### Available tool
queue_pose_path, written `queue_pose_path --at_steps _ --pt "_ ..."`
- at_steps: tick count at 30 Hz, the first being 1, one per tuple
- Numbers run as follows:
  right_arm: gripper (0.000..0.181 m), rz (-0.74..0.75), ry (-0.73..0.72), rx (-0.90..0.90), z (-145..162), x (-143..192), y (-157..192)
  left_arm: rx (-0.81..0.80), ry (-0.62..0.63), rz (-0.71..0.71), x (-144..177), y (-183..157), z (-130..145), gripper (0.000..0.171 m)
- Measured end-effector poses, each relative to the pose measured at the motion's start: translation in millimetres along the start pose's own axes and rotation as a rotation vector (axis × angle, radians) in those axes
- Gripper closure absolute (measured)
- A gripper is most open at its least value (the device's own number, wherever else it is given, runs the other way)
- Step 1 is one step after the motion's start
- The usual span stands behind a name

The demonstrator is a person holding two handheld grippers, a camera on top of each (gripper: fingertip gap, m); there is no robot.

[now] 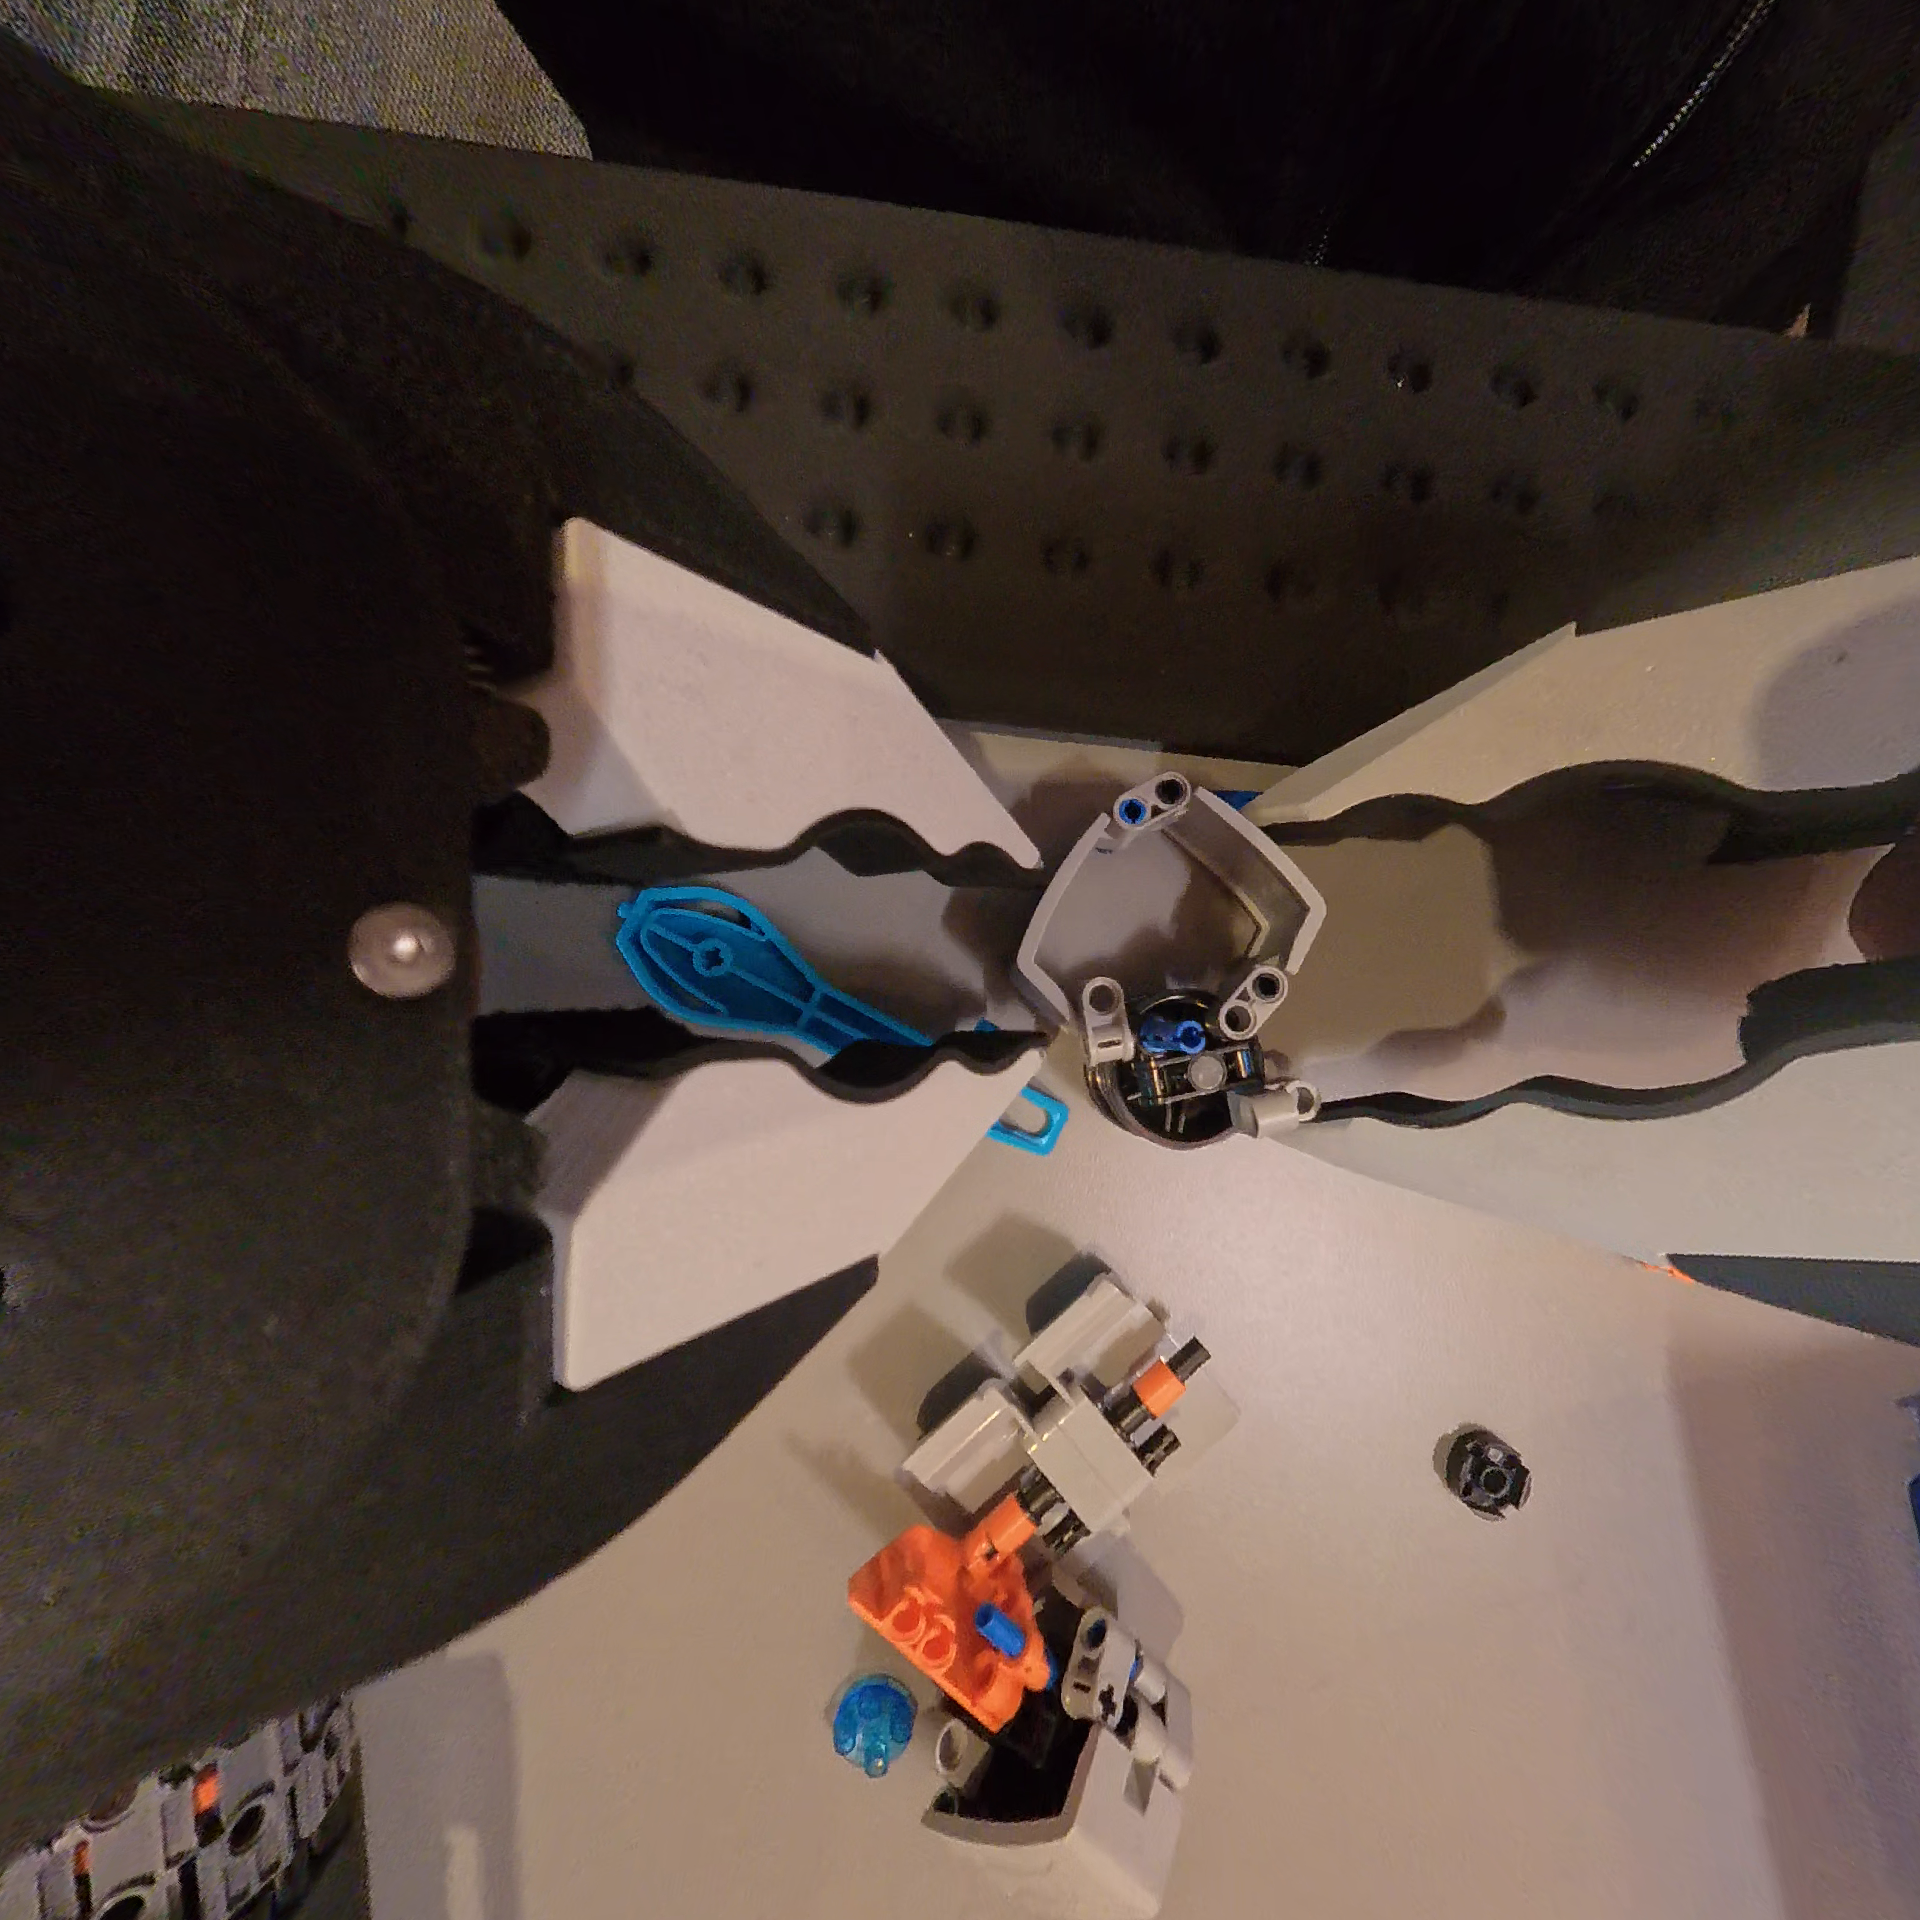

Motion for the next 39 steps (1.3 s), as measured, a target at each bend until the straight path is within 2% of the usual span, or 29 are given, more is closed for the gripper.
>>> queue_pose_path --at_steps 5,8,12,17,22,26,30,39 --pt "0.157 0.004 -0.002 -0.002 1.1 3.1 -1.2 0.004 -0.006 0.013 0.1 1.9 0.6 0.119" --pt "0.156 0.005 -0.055 -0.024 -0.3 13.2 -5.0 0.026 -0.014 0.017 4.5 2.6 3.4 0.113" --pt "0.157 0.053 -0.119 -0.022 -7.3 21.5 -12.3 0.083 -0.071 0.010 14.8 3.9 3.0 0.115" --pt "0.155 0.035 -0.058 0.042 -18.5 10.8 -17.5 0.179 -0.140 0.026 20.7 0.3 -4.4 0.139" --pt "0.155 -0.014 0.015 0.101 -26.2 -2.6 -17.0 0.236 -0.099 0.003 10.9 -4.3 -6.2 0.148" --pt "0.164 -0.037 0.048 0.124 -26.5 -9.2 -19.1 0.257 -0.061 0.000 1.8 -5.1 -3.4 0.159" --pt "0.167 -0.050 0.032 0.122 -23.5 -12.3 -19.5 0.249 -0.062 -0.027 0.2 -4.8 -3.5 0.166" --pt "0.168 -0.047 0.013 0.108 -18.4 -9.1 -21.0 0.174 -0.033 -0.136 3.4 -1.1 -2.7 0.169"
Point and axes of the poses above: each gripper's, where its closed fingertips meet, x back along the fingers, z out of its underside, y = z × x across the jaws, the point moved 9 cm from there along x, back along the fingers, and after that the axes turned 3 degrees about -y, right-handed, at the moved point
